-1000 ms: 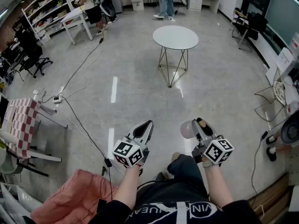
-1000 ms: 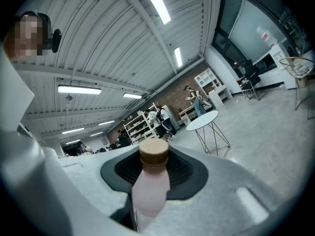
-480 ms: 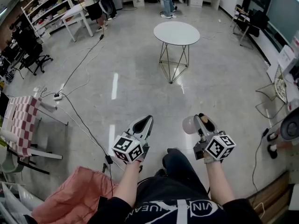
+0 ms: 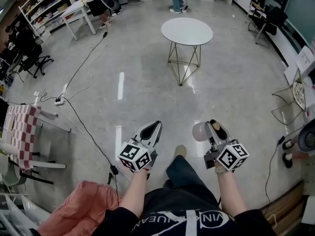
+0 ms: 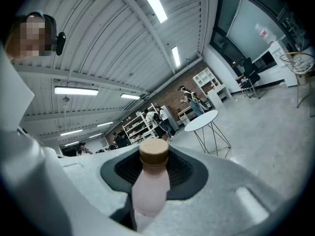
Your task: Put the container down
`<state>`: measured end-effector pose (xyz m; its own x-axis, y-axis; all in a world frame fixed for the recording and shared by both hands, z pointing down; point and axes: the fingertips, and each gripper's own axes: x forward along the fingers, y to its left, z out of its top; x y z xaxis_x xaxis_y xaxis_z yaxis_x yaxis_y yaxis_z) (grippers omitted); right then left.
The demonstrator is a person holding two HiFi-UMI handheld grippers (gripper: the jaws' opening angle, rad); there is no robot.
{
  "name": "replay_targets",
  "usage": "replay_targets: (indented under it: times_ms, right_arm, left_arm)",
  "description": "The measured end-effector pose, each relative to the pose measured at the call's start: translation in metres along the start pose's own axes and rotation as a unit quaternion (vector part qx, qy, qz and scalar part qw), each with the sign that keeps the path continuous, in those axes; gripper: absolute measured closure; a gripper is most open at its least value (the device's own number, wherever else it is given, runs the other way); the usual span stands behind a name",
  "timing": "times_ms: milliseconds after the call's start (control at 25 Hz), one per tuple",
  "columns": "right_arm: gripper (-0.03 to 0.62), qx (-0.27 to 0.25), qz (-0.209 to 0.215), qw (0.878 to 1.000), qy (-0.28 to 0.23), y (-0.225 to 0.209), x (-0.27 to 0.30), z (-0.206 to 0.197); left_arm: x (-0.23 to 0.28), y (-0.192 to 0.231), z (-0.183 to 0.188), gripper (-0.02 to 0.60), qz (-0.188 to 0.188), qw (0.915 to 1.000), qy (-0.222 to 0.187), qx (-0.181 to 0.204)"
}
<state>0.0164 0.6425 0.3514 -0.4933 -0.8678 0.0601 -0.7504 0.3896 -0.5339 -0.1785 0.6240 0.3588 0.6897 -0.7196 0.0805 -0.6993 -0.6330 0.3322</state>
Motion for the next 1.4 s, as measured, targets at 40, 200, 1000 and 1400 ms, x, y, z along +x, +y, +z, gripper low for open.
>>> replay_targets:
  times_ms: [40,200,1000,1400]
  right_arm:
    - [0.467,0.000,0.002,1.000,0.000,-0.003,0.007,0.003]
    - [0.468,-0.004,0.000,1.000,0.008,-0.023,0.035,0.014]
    - [0.468,0.005,0.005,1.000,0.026,-0.116,0.135,0.076]
    - [0.467,0.005,0.008,1.000,0.020,-0.149,0.169,0.096]
  left_arm:
    - [0.007,0.004,0.002,0.568,-0.001,1.0000,0.002,0.001]
    - [0.040,0.019,0.010,0.568,-0.002,1.0000,0.007,-0.001]
    - [0.181,0.069,0.042,0.568,0.004,0.9995,0.032,-0.001]
    - [0.229,0.086,0.053,0.568,-0.003,0.9994,0.033,0.010]
